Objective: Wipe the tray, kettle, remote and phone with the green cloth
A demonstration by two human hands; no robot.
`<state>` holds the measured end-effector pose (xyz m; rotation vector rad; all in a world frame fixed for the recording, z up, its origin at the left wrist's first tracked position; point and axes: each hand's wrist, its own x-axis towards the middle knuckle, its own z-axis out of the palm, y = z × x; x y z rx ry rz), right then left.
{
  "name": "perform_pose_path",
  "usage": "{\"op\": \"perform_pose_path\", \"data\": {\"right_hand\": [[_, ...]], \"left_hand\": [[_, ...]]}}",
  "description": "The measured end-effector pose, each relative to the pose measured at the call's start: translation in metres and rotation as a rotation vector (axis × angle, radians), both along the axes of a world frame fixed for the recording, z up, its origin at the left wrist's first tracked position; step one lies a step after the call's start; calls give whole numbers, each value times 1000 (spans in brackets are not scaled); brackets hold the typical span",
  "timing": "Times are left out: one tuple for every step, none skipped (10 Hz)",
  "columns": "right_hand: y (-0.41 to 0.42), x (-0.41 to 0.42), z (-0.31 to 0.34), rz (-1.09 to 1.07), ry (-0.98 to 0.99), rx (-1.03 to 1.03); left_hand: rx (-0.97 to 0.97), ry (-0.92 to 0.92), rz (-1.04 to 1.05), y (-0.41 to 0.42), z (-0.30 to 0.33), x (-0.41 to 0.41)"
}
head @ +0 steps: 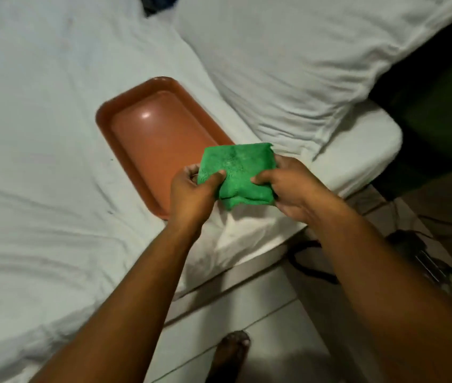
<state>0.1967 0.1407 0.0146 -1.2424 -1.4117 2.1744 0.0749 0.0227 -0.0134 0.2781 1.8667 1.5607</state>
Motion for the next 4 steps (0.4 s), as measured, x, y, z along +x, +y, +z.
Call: {"op": "perform_pose_path", "data": {"right_hand": [[-10, -87, -1, 178, -382, 401], [-14, -114, -14, 258, -608, 587], [-23, -112, -29, 189, -579, 595], [-25, -95, -27, 104, -505, 645]], "left_hand": [[-248, 187, 104, -16, -6, -51], [-393, 292, 68, -17, -16, -68], [-515, 354, -10, -16, -25, -76], [-624, 536, -37, -11, -18, -68]]}}
